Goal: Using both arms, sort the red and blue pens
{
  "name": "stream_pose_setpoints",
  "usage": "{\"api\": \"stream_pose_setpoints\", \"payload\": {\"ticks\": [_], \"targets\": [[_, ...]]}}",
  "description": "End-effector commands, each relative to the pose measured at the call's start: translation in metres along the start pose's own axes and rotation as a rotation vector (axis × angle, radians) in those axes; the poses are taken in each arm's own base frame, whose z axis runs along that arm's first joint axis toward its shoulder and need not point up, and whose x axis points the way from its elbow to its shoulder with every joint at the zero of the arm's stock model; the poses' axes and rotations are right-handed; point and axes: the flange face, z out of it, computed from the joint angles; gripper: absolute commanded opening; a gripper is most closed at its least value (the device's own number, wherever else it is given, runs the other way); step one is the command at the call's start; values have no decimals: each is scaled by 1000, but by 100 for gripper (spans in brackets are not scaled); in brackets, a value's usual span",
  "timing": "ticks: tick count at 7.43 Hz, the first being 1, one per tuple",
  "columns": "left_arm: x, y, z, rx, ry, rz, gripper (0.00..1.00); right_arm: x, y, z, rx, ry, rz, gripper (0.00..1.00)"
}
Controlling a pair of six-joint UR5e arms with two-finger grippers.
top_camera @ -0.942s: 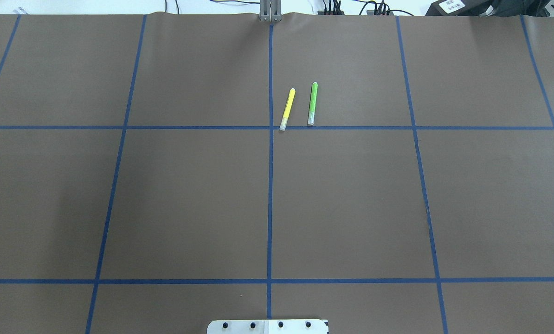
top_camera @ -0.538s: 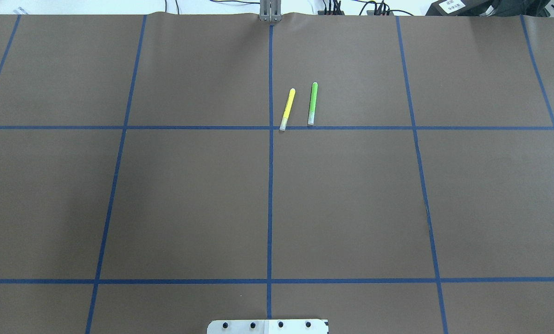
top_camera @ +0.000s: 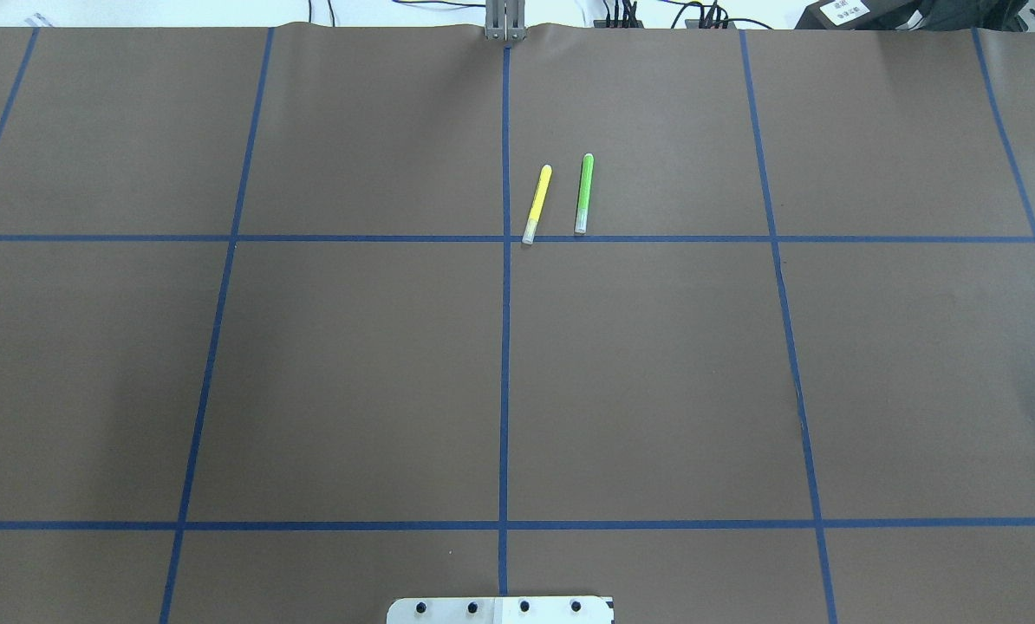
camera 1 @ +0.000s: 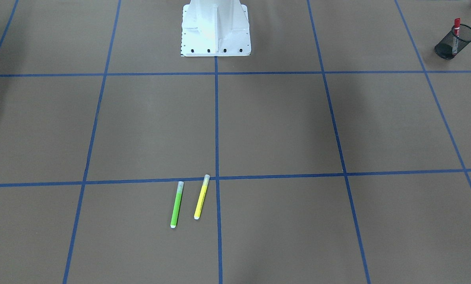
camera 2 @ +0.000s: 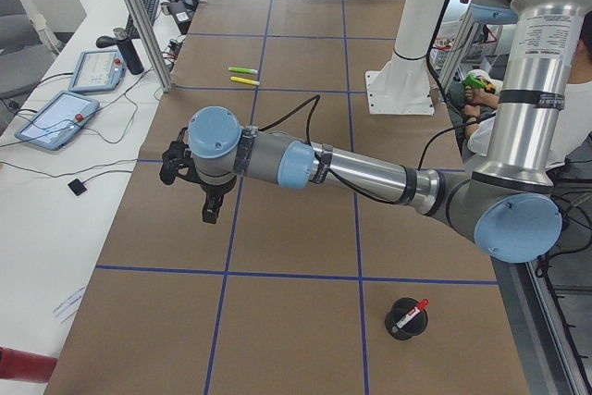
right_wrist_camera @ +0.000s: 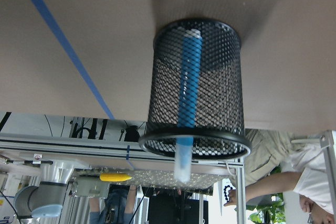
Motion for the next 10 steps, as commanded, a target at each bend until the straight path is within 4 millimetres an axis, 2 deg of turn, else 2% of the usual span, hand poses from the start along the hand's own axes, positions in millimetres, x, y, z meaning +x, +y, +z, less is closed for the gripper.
{"api": "stream_pose_setpoints", "payload": {"ticks": [1, 2, 3, 4, 7, 10], "targets": [[-15, 20, 9, -20, -3, -30, 100, -44, -29, -99, 205, -6, -75, 100], [-19, 27, 14, -29, -2, -37, 100, -66, -33, -154, 283, 28, -112, 100], [-20, 28, 15, -34, -2, -37, 100, -90, -29, -198, 354, 71, -150, 100], [-28, 39, 21, -48, -4, -50, 100, -103, -18, -226, 453, 127, -165, 100], [-42, 54, 30, -69, -51, -65, 100, -148, -6, -274, 761, 218, -11, 100], [-41, 50, 37, -81, -114, -46, 100, -180, 6, -300, 936, 238, -25, 100]]}}
